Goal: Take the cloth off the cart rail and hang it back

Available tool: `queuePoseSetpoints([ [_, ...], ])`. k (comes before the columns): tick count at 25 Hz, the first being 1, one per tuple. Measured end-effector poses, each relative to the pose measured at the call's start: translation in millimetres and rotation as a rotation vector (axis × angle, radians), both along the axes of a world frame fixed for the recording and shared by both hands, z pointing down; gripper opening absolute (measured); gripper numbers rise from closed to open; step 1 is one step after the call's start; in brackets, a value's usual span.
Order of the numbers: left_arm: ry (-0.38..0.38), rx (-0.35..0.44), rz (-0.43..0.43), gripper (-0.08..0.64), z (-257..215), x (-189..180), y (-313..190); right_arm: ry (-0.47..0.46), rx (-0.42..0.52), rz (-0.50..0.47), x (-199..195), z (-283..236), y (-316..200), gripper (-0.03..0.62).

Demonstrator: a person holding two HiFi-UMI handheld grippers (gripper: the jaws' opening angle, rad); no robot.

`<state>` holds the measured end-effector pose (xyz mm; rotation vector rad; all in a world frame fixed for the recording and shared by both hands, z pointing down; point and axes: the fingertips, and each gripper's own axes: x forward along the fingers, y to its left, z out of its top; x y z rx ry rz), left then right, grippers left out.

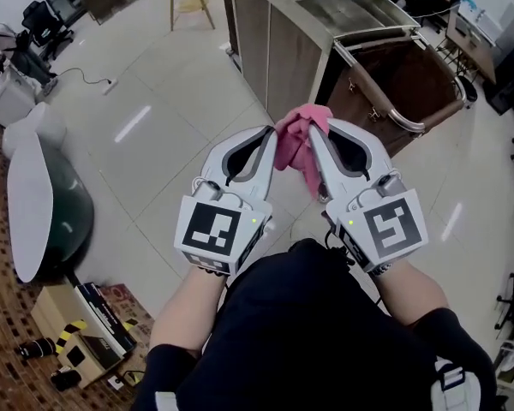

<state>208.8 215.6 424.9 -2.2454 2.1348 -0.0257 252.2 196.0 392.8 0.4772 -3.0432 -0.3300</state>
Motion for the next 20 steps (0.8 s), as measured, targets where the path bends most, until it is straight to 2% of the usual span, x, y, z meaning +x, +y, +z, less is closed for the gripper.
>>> queuePoseSetpoints([
  [1, -0.003, 0.016, -0.015, 0.003, 1, -7, 2, 0.005, -0.001, -0.015, -7, 2, 1, 0.015],
  [4, -0.091, 0.158, -0.035, 0.003, -3, -22, 0, 0.007, -0.003, -0.051, -21, 11, 0, 0.015],
  [5, -0.095, 0.163, -0.043, 0.003, -1, -25, 0, -0.005, 0.001, -0.062, -25, 12, 1, 0.015],
  [8, -0.046, 0.082, -0.065, 0.003, 10, -31, 2, -0.046, 0.007, -0.089, -36, 10, -3, 0.015],
  [12, -0.060, 0.102, -0.056, 0.003, 10, -28, -10, -0.045, -0.019, -0.085, -30, 14, -17, 0.015],
  [14, -0.064, 0.117, -0.047, 0.003, 6, -21, -23, -0.127, 0.020, -0.090, -23, 2, -29, 0.015],
  [15, -0.050, 0.088, -0.039, 0.003, 7, -17, -30, -0.163, 0.039, -0.089, -20, -5, -36, 0.015],
  [17, -0.001, -0.007, -0.018, 0.003, 11, -7, -42, -0.136, 0.021, -0.059, -9, -6, -48, 0.015],
  [18, 0.008, -0.029, -0.002, 0.003, 10, -2, -49, -0.101, -0.003, -0.034, -3, -4, -54, 0.015],
  [20, 0.003, -0.037, 0.035, 0.003, 1, 11, -65, -0.118, 0.001, -0.005, 11, -14, -66, 0.015],
])
